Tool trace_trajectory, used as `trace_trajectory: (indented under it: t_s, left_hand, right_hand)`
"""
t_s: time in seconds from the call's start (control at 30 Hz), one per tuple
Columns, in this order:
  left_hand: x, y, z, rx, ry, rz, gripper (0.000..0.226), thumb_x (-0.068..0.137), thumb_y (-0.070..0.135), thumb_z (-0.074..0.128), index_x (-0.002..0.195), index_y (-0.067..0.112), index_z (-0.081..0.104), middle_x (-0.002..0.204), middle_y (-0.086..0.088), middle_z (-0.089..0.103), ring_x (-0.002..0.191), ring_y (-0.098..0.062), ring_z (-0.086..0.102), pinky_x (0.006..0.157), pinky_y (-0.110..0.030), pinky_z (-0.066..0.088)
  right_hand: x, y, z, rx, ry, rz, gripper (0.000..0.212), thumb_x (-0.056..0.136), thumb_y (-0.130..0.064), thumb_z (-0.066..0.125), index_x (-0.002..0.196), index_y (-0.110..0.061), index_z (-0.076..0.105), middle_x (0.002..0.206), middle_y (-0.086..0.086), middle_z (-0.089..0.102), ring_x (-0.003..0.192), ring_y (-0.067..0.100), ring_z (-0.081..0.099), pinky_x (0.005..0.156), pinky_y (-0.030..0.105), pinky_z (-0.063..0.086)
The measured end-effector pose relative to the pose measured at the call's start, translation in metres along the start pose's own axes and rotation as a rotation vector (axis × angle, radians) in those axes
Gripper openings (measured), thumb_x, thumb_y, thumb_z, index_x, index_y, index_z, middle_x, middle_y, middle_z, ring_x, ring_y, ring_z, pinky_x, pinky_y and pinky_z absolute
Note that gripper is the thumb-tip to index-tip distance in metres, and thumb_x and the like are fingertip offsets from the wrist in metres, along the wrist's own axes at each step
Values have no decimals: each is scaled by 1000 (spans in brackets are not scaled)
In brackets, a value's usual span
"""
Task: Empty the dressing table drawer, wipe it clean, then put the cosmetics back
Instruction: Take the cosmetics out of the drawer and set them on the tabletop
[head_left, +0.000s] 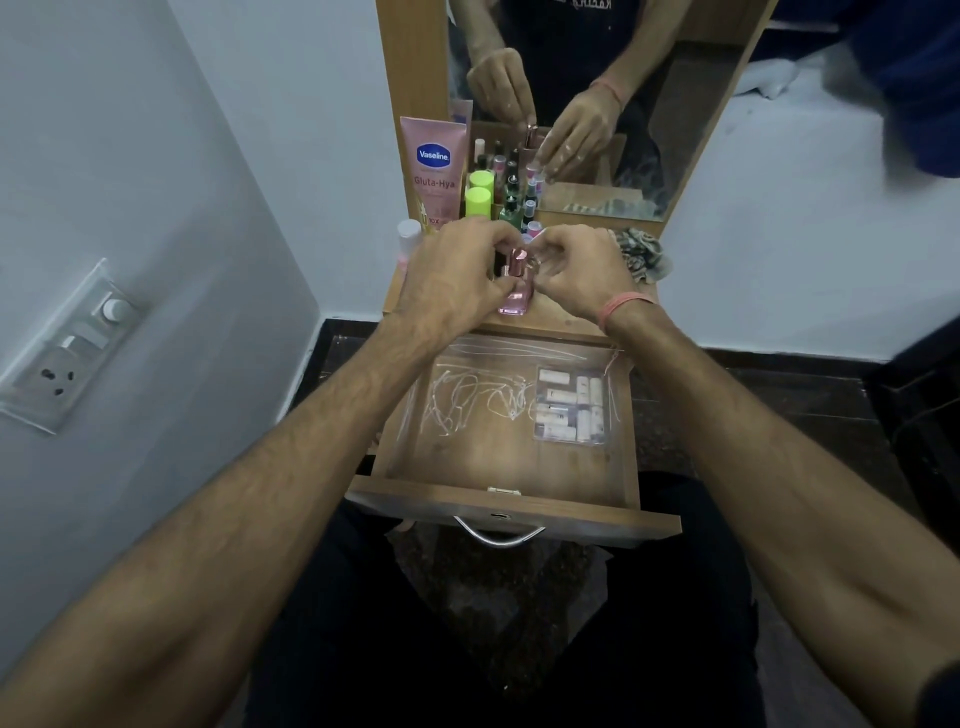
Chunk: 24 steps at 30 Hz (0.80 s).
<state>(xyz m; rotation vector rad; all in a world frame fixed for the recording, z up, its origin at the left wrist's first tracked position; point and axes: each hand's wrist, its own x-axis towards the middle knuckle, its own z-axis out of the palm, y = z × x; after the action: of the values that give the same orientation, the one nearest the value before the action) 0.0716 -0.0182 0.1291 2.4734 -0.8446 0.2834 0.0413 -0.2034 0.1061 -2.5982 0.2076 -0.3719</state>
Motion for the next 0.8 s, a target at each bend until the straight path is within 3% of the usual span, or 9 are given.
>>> trace_trajectory:
  t_s: [0.17,0.23,0.3,0.43,0.53,0.67,0.8]
  left_hand:
    - [-20,2,6,-36,57,-44,58,89,38,91,141,30,68,137,9,67,122,-10,62,99,-25,43]
    - [-33,3,14,-71,96,-52,48,90,36,90,132,30,68,129,11,66,113,-7,63,99,-28,49]
    - [-50,3,27,-134,99,-67,35,92,37,87,118,32,64,114,16,64,98,-1,62,91,-29,59]
    - [-85,3,66,-283,-48,-214,31,92,39,87,109,32,62,99,16,68,86,1,66,75,-22,56]
    - [-102,1,100,-384,-235,-373,16,95,29,82,105,30,69,94,14,74,86,-5,72,78,-27,59]
    - [-114,5,129,-367,-413,-492,17,100,36,75,114,26,78,105,13,78,97,-11,75,91,-35,60]
    - [-117,11,139,-488,-453,-684,15,103,37,72,108,25,78,90,8,82,63,-16,79,81,-35,67]
  right_hand:
    - [-12,9,1,82,-14,51,28,90,-15,79,116,-25,77,100,-14,73,90,5,70,88,26,61]
    - [-23,16,3,133,14,84,32,89,-17,82,118,-28,74,99,-15,72,87,2,69,81,19,59]
    - [-39,23,8,181,62,123,36,89,-17,83,122,-28,73,101,-15,71,83,-1,69,74,13,56]
    - [-81,32,29,267,207,146,28,93,-13,78,120,-21,73,103,-9,72,85,-1,70,79,18,62]
    - [-109,38,40,300,283,139,20,95,-13,75,114,-19,73,99,-9,72,85,0,70,80,18,62]
    - [-139,54,52,276,137,226,17,89,-17,78,102,-28,75,86,-13,73,78,1,71,81,25,63]
    - [-156,68,59,211,-46,226,19,87,-15,82,103,-25,77,90,-11,74,82,1,71,84,29,64]
